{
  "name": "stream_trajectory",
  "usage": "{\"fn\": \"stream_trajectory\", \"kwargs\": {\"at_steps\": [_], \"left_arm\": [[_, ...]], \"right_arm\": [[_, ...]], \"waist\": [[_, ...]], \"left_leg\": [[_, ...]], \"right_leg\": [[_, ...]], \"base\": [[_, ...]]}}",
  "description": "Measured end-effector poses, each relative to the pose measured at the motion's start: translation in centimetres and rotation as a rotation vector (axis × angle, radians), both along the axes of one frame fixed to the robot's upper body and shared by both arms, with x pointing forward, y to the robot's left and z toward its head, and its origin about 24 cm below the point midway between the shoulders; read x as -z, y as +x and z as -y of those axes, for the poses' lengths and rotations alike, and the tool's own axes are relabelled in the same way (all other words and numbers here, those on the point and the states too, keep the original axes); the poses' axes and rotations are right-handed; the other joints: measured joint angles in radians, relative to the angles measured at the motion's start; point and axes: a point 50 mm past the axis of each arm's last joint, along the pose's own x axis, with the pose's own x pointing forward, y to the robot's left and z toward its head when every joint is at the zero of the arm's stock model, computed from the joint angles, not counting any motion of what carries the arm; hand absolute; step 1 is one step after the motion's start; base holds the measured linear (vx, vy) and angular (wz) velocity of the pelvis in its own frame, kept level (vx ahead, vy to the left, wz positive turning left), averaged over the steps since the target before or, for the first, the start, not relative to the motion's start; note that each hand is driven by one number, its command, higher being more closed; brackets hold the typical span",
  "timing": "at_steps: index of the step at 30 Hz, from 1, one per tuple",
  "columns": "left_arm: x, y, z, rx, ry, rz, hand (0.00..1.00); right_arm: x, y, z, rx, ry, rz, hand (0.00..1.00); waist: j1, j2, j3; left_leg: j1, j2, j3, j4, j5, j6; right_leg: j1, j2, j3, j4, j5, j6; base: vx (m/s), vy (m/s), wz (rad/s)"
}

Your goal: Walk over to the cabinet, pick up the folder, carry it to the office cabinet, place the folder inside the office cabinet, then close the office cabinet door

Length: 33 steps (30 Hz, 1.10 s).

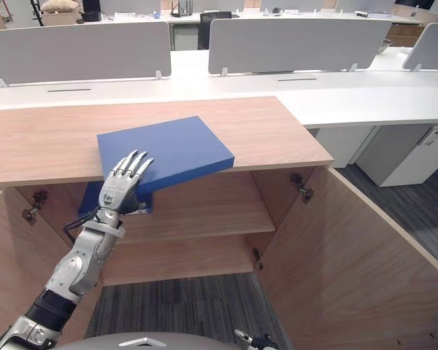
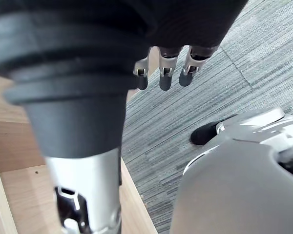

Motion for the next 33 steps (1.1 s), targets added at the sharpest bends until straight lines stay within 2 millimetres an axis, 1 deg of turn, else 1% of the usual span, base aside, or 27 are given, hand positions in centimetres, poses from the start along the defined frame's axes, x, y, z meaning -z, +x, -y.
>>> {"fn": "stream_trajectory", "kwargs": {"at_steps": [3,7,14,18,23,27,29,31,32,33], "left_arm": [[-0.3,-0.1,-0.9,-0.040,0.002,0.007,1.00],[-0.6,-0.3,-1.6,-0.066,-0.007,0.019,1.00],[-1.2,-0.2,-2.4,-0.095,-0.018,0.047,1.00],[-1.5,-0.2,-2.4,-0.088,-0.035,0.065,1.00],[-2.8,-0.8,-1.8,-0.029,-0.073,0.114,1.00],[-3.9,-2.0,-0.2,0.100,-0.114,0.154,1.00],[-4.9,-2.7,0.7,0.158,-0.173,0.191,1.00],[-6.3,-3.5,1.8,0.230,-0.290,0.248,1.00],[-6.7,-3.7,2.1,0.246,-0.324,0.261,1.00],[-7.4,-4.2,2.6,0.275,-0.396,0.287,1.00]], "right_arm": [[0.0,-0.2,0.0,0.000,0.001,-0.005,0.00],[0.1,-0.7,0.0,-0.004,0.012,-0.011,0.00],[0.1,-0.7,0.0,-0.015,0.013,-0.013,0.00],[0.1,-0.7,0.0,-0.018,0.012,-0.013,0.00],[0.1,-0.6,0.0,-0.034,0.008,-0.012,0.00],[0.0,-0.3,0.0,-0.054,0.001,-0.007,0.00],[0.0,-0.2,-0.1,-0.063,-0.004,0.000,0.00],[0.0,0.0,-0.2,-0.080,-0.018,0.006,0.00],[-0.1,0.1,-0.2,-0.081,-0.019,0.009,0.00],[-0.1,0.1,-0.2,-0.078,-0.017,0.011,0.00]], "waist": [[0.000,0.000,0.000],[-0.001,-0.002,0.000],[-0.002,-0.002,0.000],[-0.002,-0.001,-0.001],[-0.003,0.000,0.000],[0.000,0.001,-0.001],[0.000,0.001,-0.001],[-0.001,0.001,-0.001],[-0.001,0.001,-0.001],[-0.001,0.002,-0.002]], "left_leg": [[0.001,0.001,0.000,0.000,0.000,0.000],[0.011,0.004,0.005,0.000,-0.003,-0.004],[0.017,0.007,0.008,0.000,-0.006,-0.008],[0.016,0.007,0.008,0.000,-0.007,-0.008],[0.016,0.007,0.009,0.000,-0.009,-0.007],[0.016,0.007,0.012,0.006,-0.010,-0.006],[0.013,0.007,0.012,0.006,-0.010,-0.005],[0.013,0.007,0.013,0.006,-0.011,-0.004],[0.013,0.007,0.014,0.006,-0.011,-0.004],[0.013,0.007,0.015,0.006,-0.013,-0.004]], "right_leg": [[0.001,0.001,0.000,0.000,0.000,0.000],[0.009,0.003,0.004,0.000,0.000,0.000],[0.012,0.006,0.008,-0.005,0.000,0.000],[0.012,0.007,0.010,-0.006,0.000,0.000],[0.012,0.008,0.011,-0.004,0.004,0.007],[0.007,0.008,0.024,0.000,0.006,0.010],[-0.001,0.008,0.030,0.005,0.006,0.010],[-0.009,0.008,0.037,0.014,0.006,0.010],[-0.010,0.008,0.039,0.016,0.005,0.010],[-0.014,0.008,0.044,0.021,0.004,0.011]], "base": [[-0.01,-0.010,0.00],[0.00,-0.001,-0.02],[-0.01,-0.009,-0.02],[0.00,0.000,0.00],[0.00,0.000,0.00],[0.00,-0.003,-0.04],[-0.02,-0.017,-0.10],[-0.04,-0.021,-0.07],[-0.04,-0.016,-0.08],[-0.05,-0.013,-0.09]]}}
